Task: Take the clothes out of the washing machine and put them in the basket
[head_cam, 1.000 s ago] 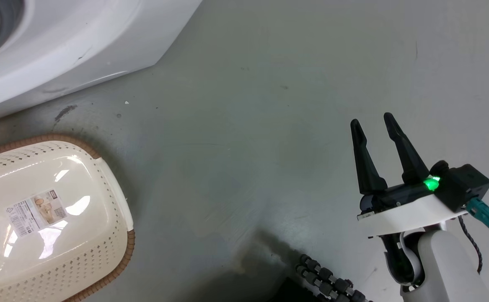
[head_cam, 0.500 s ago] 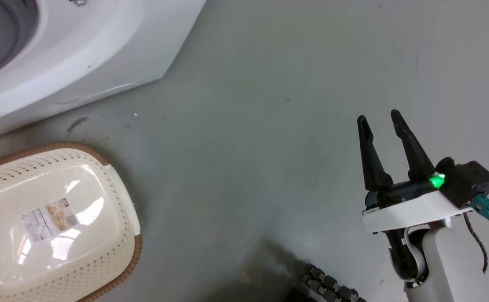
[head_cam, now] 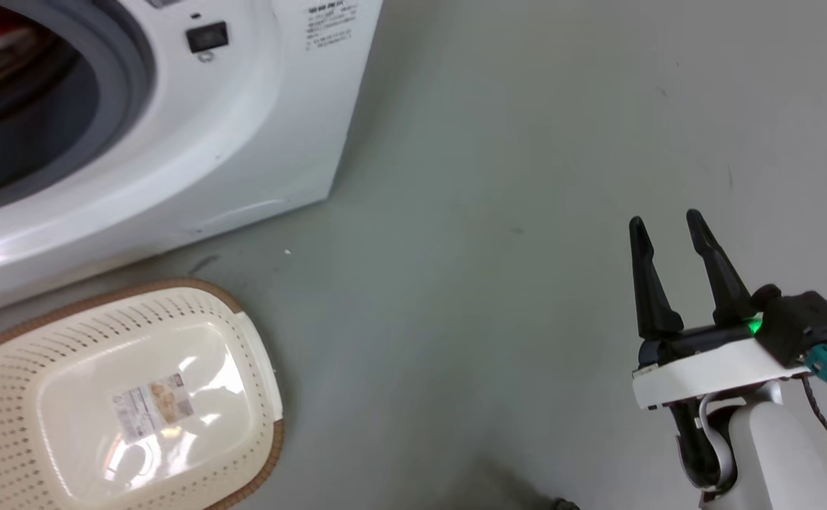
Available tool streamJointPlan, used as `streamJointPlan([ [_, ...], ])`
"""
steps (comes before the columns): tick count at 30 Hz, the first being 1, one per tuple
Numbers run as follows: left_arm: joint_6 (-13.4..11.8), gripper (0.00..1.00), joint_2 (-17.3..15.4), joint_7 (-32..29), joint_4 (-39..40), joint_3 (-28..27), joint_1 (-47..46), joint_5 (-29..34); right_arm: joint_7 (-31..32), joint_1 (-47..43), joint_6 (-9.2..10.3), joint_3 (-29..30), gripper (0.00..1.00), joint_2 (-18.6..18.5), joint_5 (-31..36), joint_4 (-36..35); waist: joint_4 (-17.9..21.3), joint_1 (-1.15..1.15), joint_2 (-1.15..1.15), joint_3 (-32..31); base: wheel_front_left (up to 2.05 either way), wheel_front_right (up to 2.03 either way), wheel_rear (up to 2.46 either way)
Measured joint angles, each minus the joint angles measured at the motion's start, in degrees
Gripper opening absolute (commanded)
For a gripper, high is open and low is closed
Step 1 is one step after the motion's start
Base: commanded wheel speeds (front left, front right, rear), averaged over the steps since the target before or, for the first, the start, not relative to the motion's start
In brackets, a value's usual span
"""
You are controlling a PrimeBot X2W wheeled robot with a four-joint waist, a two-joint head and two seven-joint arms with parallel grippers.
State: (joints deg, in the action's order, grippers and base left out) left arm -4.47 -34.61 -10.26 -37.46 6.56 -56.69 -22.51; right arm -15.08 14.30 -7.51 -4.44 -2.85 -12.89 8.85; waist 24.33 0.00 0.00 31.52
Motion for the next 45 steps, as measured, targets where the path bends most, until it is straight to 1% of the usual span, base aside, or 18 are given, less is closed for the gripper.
streamJointPlan([
  [5,0.93,0.00,2.98,9.59,-4.05,-0.74,4.39,-1.43,0.00,-1.63,0.00,1.03,1.00,0.00,1.49,1.16,-1.48,0.00,0.00,-4.50,0.00,0.00,0.00],
  [9,1.87,0.00,4.82,16.36,-6.41,-0.20,6.70,-1.37,0.00,-3.22,0.00,1.68,1.00,0.00,2.60,1.74,-2.82,-0.01,0.00,-8.47,0.00,0.00,0.00],
  [12,2.47,0.00,6.19,20.47,-6.99,-0.04,8.52,-1.48,0.00,-4.17,0.00,2.26,1.00,-0.01,3.56,1.99,-4.03,-0.01,0.00,-11.42,0.00,0.00,0.00],
  [15,2.79,0.00,6.72,22.92,-6.84,0.19,10.49,-1.42,0.00,-5.27,0.00,2.74,1.00,0.00,4.41,2.11,-5.36,-0.01,0.00,-14.29,0.00,0.00,0.00],
  [22,2.91,0.00,9.14,25.01,-2.82,0.55,15.13,-0.96,0.00,-7.41,0.00,3.82,1.00,-0.01,5.83,2.46,-8.87,-0.01,0.00,-19.47,0.00,0.00,0.00],
  [29,1.74,0.00,10.93,25.16,6.68,-0.87,23.93,-1.00,0.49,-9.37,0.00,4.88,1.00,-0.01,6.46,2.09,-12.01,-0.02,0.00,-22.70,0.00,0.00,0.00],
  [33,0.14,0.00,12.09,25.26,15.74,-2.19,29.48,-0.41,1.30,-10.45,0.00,5.61,1.00,-0.02,7.06,1.38,-13.70,-0.01,0.00,-23.78,0.00,0.00,0.00],
  [37,-1.24,0.00,13.62,25.32,23.62,-2.36,36.32,0.16,2.11,-11.43,0.00,5.78,1.00,-0.02,7.43,0.62,-15.16,-0.01,0.00,-24.95,0.00,0.00,0.00],
  [41,-2.94,0.00,15.10,25.09,29.39,-1.65,42.94,0.33,3.09,-12.29,0.00,5.80,1.00,-0.02,7.87,-0.20,-16.47,-0.01,0.00,-25.98,0.00,0.00,0.00],
  [45,-4.24,0.00,16.55,23.56,33.46,-0.38,48.96,0.20,3.90,-12.84,0.00,5.87,1.00,-0.02,8.27,-1.16,-17.66,-0.01,0.00,-26.46,0.00,0.00,0.00],
])
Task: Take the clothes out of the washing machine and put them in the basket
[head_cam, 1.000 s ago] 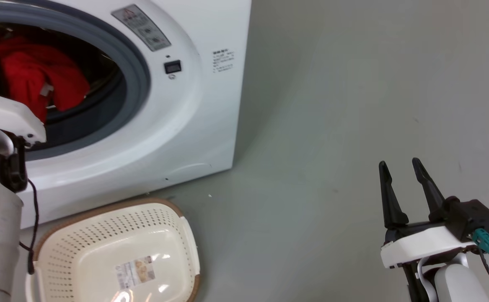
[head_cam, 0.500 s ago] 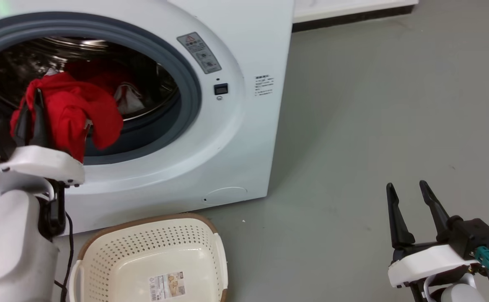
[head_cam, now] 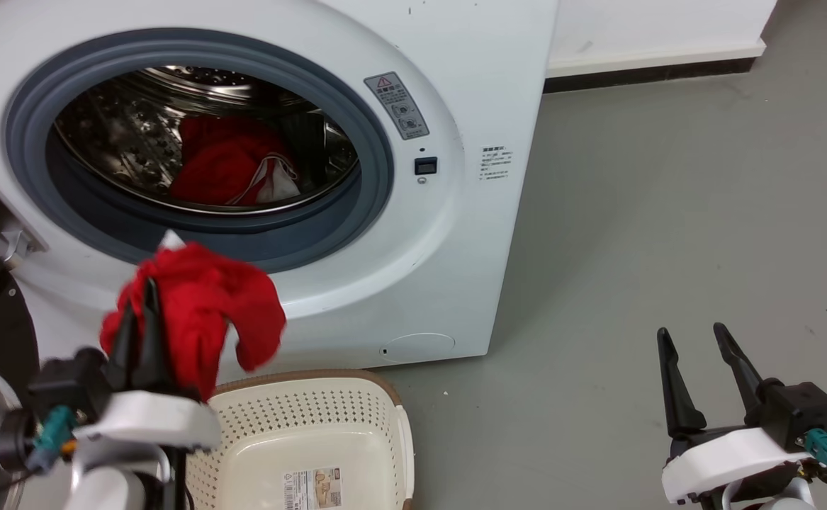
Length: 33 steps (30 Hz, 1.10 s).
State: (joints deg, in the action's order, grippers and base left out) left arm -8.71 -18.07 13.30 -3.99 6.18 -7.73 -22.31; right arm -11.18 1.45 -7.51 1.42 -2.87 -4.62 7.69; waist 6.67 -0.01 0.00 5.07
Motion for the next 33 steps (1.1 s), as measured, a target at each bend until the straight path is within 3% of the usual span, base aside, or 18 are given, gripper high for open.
streamJointPlan([
  [7,-0.93,0.00,2.34,-2.00,-0.81,2.32,6.38,-1.03,0.96,-0.27,0.00,-0.02,1.00,0.00,0.14,-1.77,-1.23,0.00,0.00,1.36,0.00,0.00,0.00],
  [14,0.13,0.00,4.36,-0.62,-10.48,3.72,6.68,-1.60,1.05,1.87,0.00,-1.03,1.00,0.01,0.13,-3.20,-0.77,0.01,0.00,5.22,0.00,0.00,0.00],
  [33,7.17,0.00,6.26,1.69,-37.31,-1.56,-13.20,2.55,-1.52,11.19,0.00,-3.24,1.00,-0.01,-1.86,-4.66,4.52,0.02,0.00,25.65,0.00,0.00,0.00],
])
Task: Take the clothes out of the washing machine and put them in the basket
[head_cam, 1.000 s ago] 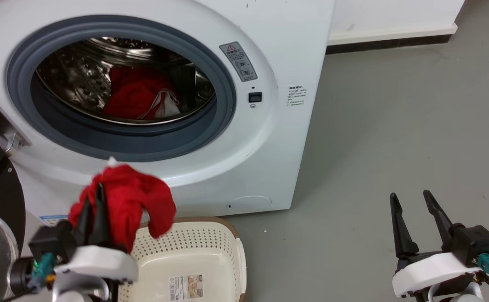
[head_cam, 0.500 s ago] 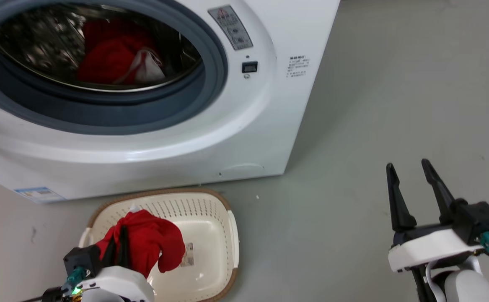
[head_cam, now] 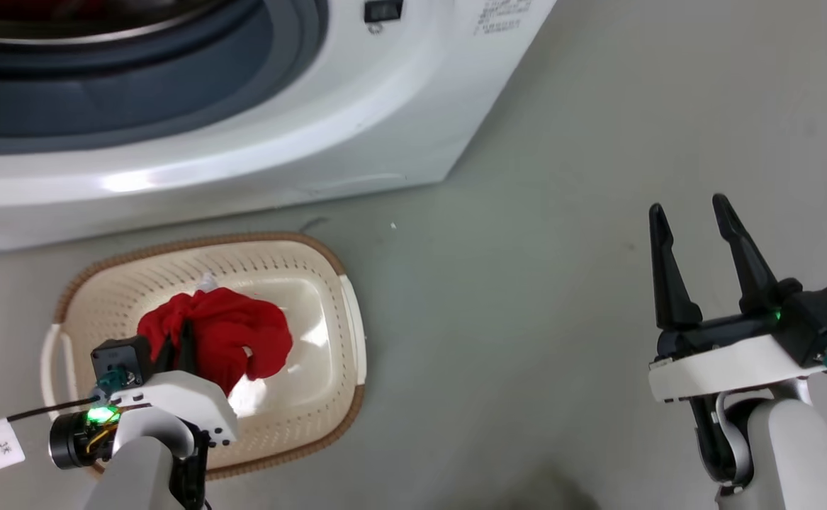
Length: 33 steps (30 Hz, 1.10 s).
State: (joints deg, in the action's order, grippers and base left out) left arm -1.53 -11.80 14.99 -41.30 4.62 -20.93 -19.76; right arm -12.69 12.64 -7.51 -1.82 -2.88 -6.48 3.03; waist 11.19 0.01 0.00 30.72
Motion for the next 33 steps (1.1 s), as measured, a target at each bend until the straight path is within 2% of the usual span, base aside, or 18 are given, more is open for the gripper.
streamJointPlan([
  [10,1.81,0.00,0.74,0.08,-10.57,-3.97,-3.99,2.30,-1.37,2.30,0.00,0.32,1.00,0.00,-0.70,0.37,2.42,0.00,0.00,9.68,0.00,0.00,0.00],
  [18,2.59,0.00,1.69,0.08,-19.14,-4.07,-7.60,3.71,-1.89,3.31,0.00,-0.40,1.00,0.00,-0.87,1.14,3.29,0.00,0.00,12.44,0.00,0.00,0.00],
  [19,3.15,0.16,1.77,0.09,-20.58,-3.96,-8.00,3.70,-1.90,3.45,0.00,-0.55,1.00,0.00,-0.86,1.26,3.29,0.00,0.00,12.32,0.00,0.00,0.00],
  [20,3.48,0.36,1.78,0.08,-21.81,-3.97,-8.44,3.69,-1.91,3.55,0.00,-0.69,1.00,0.00,-0.87,1.44,3.30,-0.01,0.00,12.10,0.00,0.00,0.00],
  [21,3.48,0.50,1.80,0.08,-22.35,-4.16,-8.55,3.54,-1.94,3.57,0.00,-0.79,1.00,0.01,-0.86,1.60,3.29,-0.01,0.00,11.80,0.00,0.00,0.00],
  [22,3.55,0.82,1.81,0.08,-22.95,-4.20,-8.70,3.48,-1.98,3.57,0.00,-0.84,1.00,0.01,-0.86,1.86,3.28,0.00,0.00,11.41,0.00,0.00,0.00],
  [23,3.56,1.00,1.87,0.08,-23.52,-4.17,-8.78,3.49,-1.99,3.57,0.00,-0.86,1.00,0.01,-0.85,2.16,3.26,0.00,0.00,10.95,0.00,0.00,0.00],
  [33,3.61,1.00,3.19,0.08,-19.95,-6.16,-5.48,3.54,-2.25,2.42,0.00,-0.85,1.00,0.01,-0.47,4.19,2.22,-0.01,0.00,2.14,0.00,0.00,0.00],
])
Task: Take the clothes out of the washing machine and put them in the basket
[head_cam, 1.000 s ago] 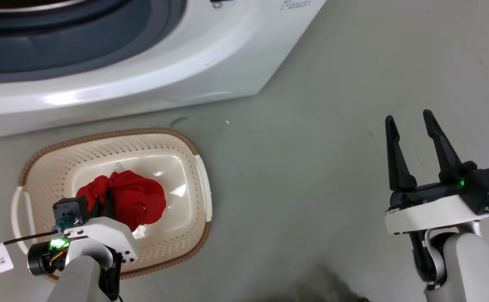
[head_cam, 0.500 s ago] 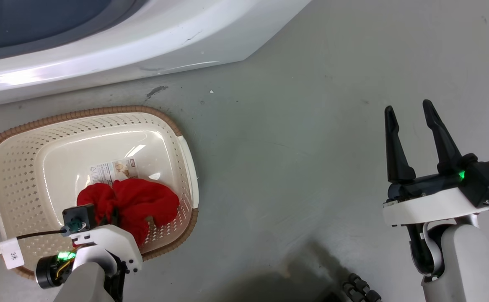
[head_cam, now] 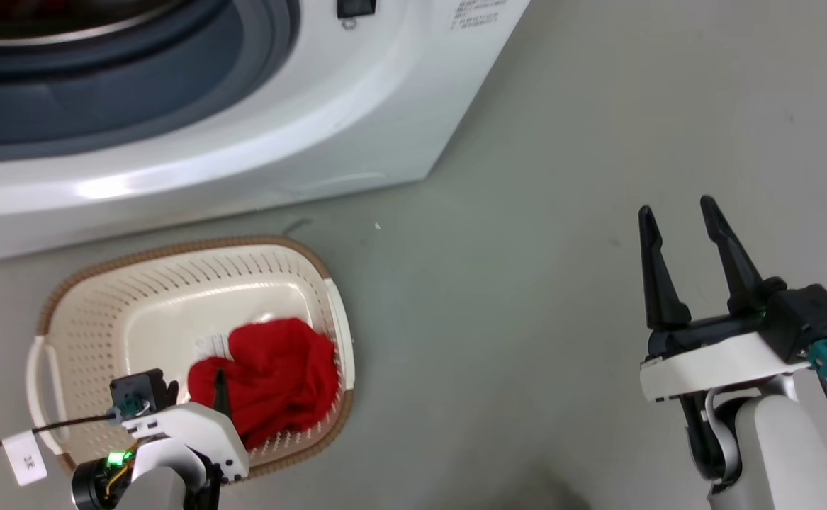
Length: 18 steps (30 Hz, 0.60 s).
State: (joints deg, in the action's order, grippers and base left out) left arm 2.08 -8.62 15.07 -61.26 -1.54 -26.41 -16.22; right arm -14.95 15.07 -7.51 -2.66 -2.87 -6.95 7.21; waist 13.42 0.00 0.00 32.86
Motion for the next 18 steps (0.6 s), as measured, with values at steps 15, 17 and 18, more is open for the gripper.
streamJointPlan([
  [15,0.71,1.00,3.71,0.00,15.44,-3.87,11.21,3.97,3.03,-7.19,0.00,0.63,1.00,0.01,4.17,-0.31,-4.12,-0.02,0.00,-17.68,0.00,0.00,0.00],
  [17,0.82,1.00,4.03,0.00,18.55,-4.01,11.98,4.99,3.66,-8.10,0.00,0.77,1.00,0.00,4.66,-1.08,-5.09,-0.02,0.00,-19.22,0.00,0.00,0.00],
  [18,0.96,1.00,4.21,0.00,20.09,-4.15,12.45,5.45,3.98,-8.48,0.00,0.78,1.00,0.00,4.79,-1.31,-5.62,-0.02,0.00,-19.89,0.00,0.00,0.00],
])
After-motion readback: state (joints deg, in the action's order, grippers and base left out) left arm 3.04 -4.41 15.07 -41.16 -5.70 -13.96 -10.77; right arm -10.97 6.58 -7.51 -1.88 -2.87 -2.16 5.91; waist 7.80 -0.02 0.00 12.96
